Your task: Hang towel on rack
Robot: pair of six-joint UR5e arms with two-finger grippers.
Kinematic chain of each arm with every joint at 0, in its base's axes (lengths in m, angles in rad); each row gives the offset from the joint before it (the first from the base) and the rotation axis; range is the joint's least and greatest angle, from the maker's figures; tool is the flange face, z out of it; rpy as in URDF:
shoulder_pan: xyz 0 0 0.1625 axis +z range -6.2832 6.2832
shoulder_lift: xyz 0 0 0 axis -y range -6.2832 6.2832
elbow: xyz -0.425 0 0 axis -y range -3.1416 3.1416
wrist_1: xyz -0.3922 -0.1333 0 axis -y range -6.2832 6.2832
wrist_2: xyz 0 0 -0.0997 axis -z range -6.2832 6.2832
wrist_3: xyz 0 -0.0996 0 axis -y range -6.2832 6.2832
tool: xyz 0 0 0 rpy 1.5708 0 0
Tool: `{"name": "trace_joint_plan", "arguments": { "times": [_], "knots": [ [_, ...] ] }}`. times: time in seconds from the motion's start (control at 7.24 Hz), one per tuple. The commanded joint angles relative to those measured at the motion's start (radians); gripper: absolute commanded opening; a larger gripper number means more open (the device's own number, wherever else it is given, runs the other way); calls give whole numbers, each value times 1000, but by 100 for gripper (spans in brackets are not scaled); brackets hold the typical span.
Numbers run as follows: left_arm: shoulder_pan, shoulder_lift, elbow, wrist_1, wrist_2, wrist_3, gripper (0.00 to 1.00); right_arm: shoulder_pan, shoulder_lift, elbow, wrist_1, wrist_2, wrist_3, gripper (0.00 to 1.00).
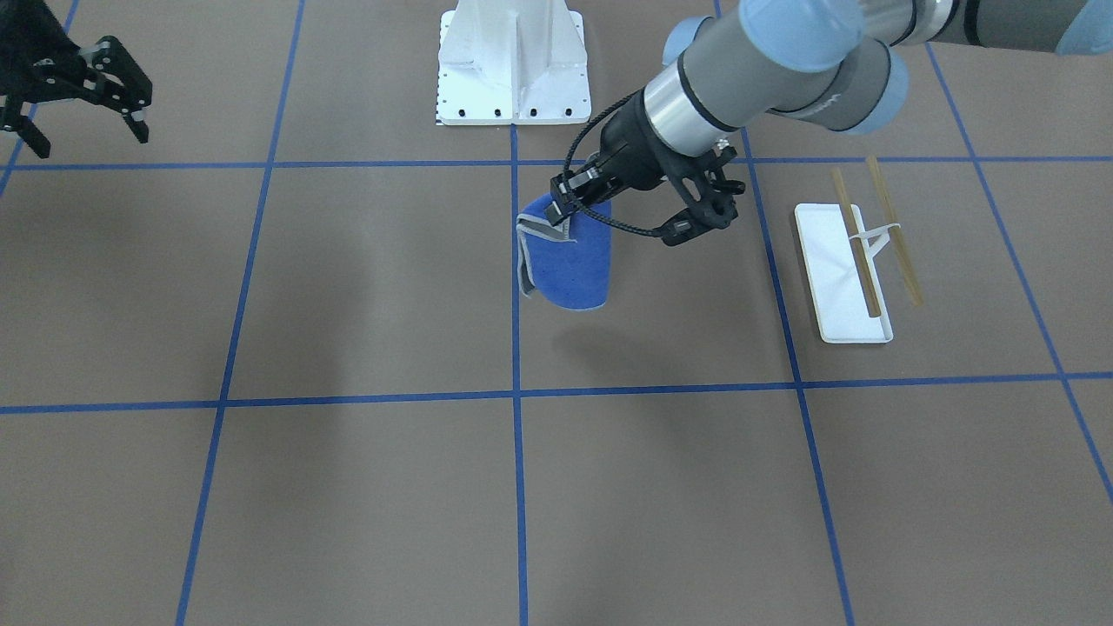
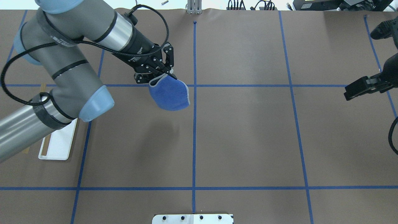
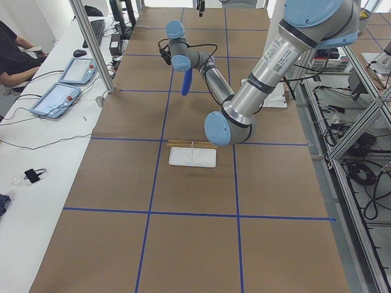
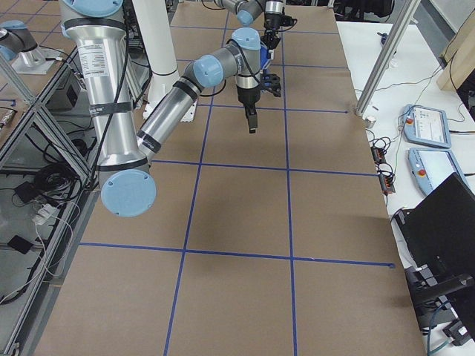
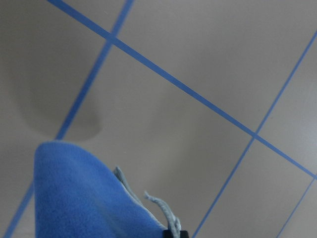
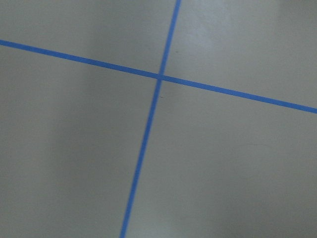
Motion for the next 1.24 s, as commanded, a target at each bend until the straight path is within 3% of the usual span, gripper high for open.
{"name": "trace_joint_plan", "arguments": {
  "times": [0.0,0.28,0.69,1.1],
  "knots": [
    [-111,138,-105,7,-59,3,0,145,1,-115,-87,7,-259,100],
    [-182,267,-159,7,-84,10,0,175,14,-186,-85,57,-203,100],
    [-230,472,-223,5,-63,113,0,177,-27,-190,-82,58,-171,100],
    [-259,699,-237,2,87,280,0,216,-30,-215,-84,68,-171,100]
  ]
}}
